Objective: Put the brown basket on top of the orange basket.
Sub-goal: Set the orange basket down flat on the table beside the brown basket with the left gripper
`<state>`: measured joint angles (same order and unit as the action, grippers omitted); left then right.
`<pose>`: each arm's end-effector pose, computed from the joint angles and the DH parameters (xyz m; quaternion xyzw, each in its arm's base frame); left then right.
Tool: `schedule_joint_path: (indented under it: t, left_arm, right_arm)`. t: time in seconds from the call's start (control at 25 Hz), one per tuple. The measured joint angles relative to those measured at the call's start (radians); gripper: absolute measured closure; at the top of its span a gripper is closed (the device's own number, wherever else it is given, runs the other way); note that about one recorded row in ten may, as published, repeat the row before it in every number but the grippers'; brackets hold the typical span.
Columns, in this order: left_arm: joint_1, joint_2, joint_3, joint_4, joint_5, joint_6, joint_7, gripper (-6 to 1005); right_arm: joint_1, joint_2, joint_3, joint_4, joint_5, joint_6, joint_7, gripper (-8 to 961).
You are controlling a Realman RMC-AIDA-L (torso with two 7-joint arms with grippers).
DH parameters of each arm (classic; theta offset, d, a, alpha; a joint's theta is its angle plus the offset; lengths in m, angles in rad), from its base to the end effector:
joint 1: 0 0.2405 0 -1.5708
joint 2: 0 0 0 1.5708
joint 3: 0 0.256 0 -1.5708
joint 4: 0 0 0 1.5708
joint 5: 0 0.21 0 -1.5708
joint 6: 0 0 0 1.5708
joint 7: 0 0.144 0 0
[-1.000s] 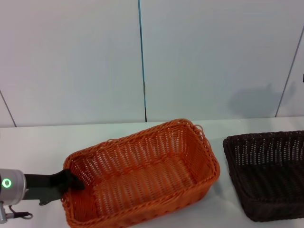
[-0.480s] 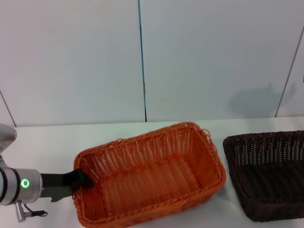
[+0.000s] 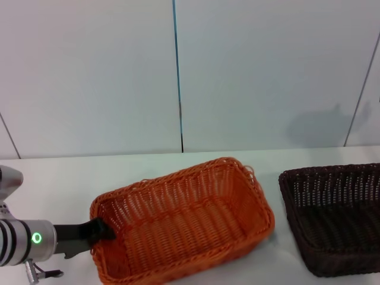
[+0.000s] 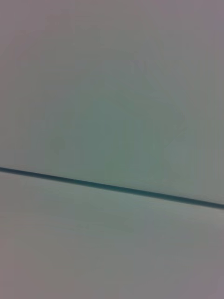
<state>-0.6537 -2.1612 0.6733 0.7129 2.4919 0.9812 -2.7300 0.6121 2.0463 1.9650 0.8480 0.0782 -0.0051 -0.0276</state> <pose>-0.2963 0.3907 -0.0200 -0.6347 -0.7138 -0.1425 0.2597 0.2546 0.4777 0.1063 -0.2999 -0.6596 -0.6711 0.1571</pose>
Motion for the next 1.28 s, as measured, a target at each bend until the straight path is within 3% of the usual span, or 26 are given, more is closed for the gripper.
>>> schedule_joint_path:
  t: [1.04, 1.28]
  left_arm:
    - [-0.009, 0.000, 0.037, -0.042, -0.089, 0.021, 0.031, 826]
    - [0.001, 0.001, 0.031, -0.042, -0.145, 0.046, 0.113, 824]
  right_arm:
    - [0.006, 0.000, 0.018, -0.027, 0.000, 0.022, 0.000, 150]
    - [0.006, 0.000, 0.021, -0.027, 0.000, 0.026, 0.000, 150]
